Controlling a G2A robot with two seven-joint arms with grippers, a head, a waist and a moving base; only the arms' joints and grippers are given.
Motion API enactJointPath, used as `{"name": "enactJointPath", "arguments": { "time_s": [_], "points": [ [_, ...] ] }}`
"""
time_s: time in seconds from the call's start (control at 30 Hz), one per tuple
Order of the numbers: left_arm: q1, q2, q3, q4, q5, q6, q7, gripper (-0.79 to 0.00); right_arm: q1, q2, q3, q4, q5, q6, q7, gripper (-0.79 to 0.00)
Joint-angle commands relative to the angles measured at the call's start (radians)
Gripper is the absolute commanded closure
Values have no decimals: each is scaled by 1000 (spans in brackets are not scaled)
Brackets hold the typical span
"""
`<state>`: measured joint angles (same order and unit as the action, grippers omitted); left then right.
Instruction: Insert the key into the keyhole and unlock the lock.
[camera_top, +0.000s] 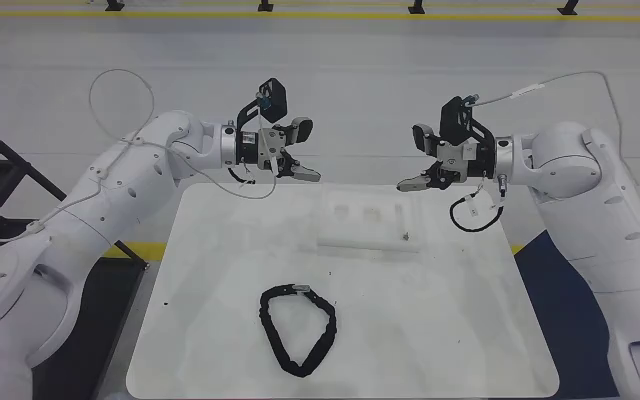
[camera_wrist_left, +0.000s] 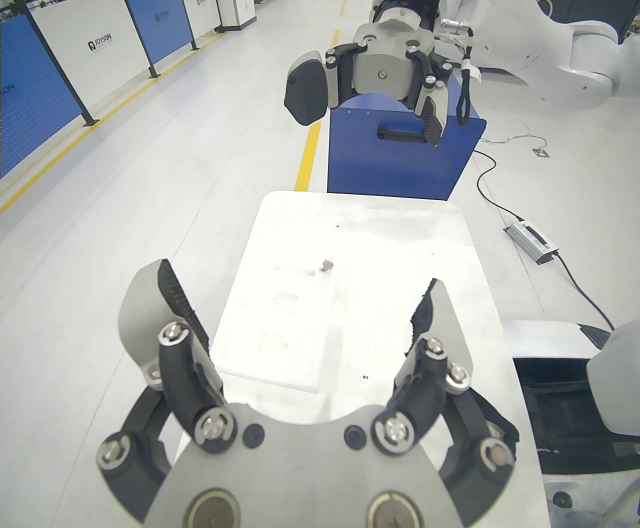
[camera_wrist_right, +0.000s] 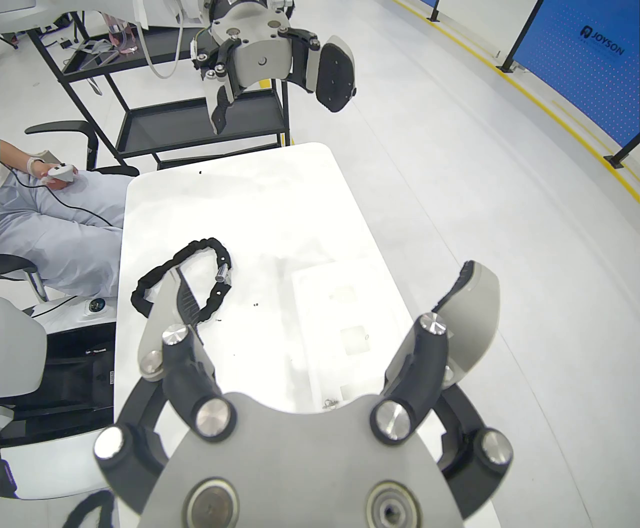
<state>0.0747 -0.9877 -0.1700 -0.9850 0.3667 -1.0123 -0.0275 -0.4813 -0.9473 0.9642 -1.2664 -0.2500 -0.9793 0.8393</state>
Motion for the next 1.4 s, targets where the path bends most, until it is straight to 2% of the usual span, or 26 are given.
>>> {"name": "enactJointPath", "arguments": {
  "time_s": [0.0, 0.43, 0.57, 0.8, 1.2, 1.37],
  "points": [
    [0, 0, 0, 0, 0, 0, 0, -785, 0, 0, 0, 0, 0, 0, 0, -785],
    [0, 0, 0, 0, 0, 0, 0, -785, -4, 0, -1, -2, -1, 5, -2, -785],
    [0, 0, 0, 0, 0, 0, 0, -785, -32, 2, -6, -24, -58, 70, -17, -785],
    [0, 0, 0, 0, 0, 0, 0, -785, -56, -2, -38, 74, -59, 117, -15, -785],
    [0, 0, 0, 0, 0, 0, 0, -785, -21, -55, -172, 261, -134, 245, 0, -785],
    [0, 0, 0, 0, 0, 0, 0, -785, -11, -78, -217, 305, -161, 363, 35, -785]
  ]
}}
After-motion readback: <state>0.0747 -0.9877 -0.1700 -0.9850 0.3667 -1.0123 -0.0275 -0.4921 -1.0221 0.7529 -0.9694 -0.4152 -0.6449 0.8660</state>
